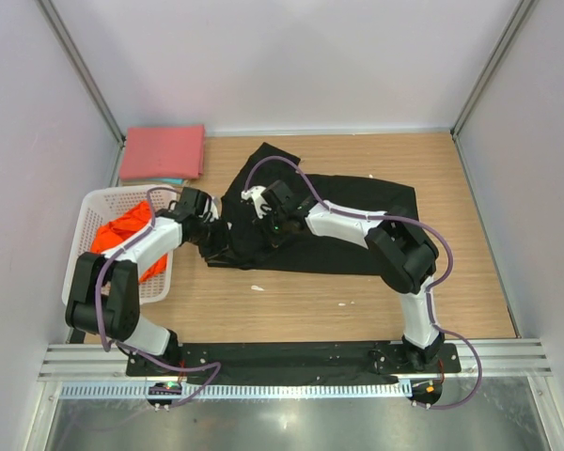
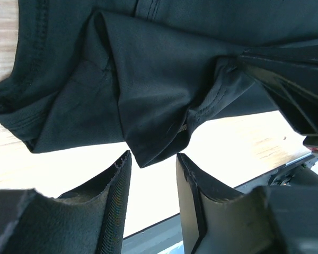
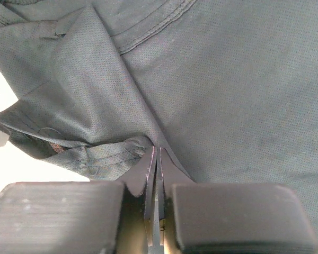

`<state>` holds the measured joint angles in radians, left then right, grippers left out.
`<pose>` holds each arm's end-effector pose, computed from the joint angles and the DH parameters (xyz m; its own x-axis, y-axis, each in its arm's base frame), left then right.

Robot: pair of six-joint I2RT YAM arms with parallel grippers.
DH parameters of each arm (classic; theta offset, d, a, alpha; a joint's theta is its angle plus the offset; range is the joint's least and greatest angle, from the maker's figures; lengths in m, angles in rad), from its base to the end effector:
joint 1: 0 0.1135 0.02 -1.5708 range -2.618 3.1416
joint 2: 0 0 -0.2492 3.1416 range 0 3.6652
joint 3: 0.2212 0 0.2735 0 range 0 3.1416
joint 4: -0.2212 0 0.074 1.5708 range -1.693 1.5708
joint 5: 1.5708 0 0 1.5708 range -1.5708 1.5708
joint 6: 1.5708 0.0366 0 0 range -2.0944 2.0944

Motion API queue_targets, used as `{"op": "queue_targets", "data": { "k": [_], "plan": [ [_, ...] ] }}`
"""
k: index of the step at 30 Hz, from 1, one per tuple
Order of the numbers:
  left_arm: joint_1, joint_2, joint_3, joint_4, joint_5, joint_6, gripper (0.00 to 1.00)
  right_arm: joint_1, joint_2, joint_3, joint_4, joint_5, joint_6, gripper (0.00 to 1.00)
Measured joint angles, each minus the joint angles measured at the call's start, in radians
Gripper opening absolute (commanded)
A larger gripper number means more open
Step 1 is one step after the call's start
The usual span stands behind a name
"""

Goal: Fold and stack the t-shirts
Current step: Fold the tshirt

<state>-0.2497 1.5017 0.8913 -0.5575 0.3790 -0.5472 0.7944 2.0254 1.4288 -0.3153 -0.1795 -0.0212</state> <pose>0.2856 -0.0868 0.1590 -0.9538 -0.2556 -0.1577 -0.1477 0.8564 -0.4947 0.3115 0.3265 0.1501 -0.5374 -0.5769 -0.6151 -0.7901 0.5994 0.1281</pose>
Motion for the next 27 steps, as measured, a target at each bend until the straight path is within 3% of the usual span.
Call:
{"op": "queue_targets", "data": {
  "k": [10,17,21,27],
  "plan": [
    [-0.026,-0.018,-0.056,0.008,-0.001,0.000,0.41,-0.001,0.000,-0.027,0.005,-0.013,0.006,0.12],
    [-0.028,-0.018,-0.071,0.011,-0.004,-0.005,0.31,-0.001,-0.042,-0.102,0.023,-0.030,0.029,0.20],
    [-0.031,-0.018,-0.078,0.023,-0.014,-0.008,0.21,-0.001,-0.088,-0.124,0.024,-0.033,0.035,0.30],
    [-0.034,-0.018,-0.094,0.027,-0.022,-0.022,0.24,-0.001,-0.106,-0.120,0.030,-0.032,0.027,0.38]
  ]
}}
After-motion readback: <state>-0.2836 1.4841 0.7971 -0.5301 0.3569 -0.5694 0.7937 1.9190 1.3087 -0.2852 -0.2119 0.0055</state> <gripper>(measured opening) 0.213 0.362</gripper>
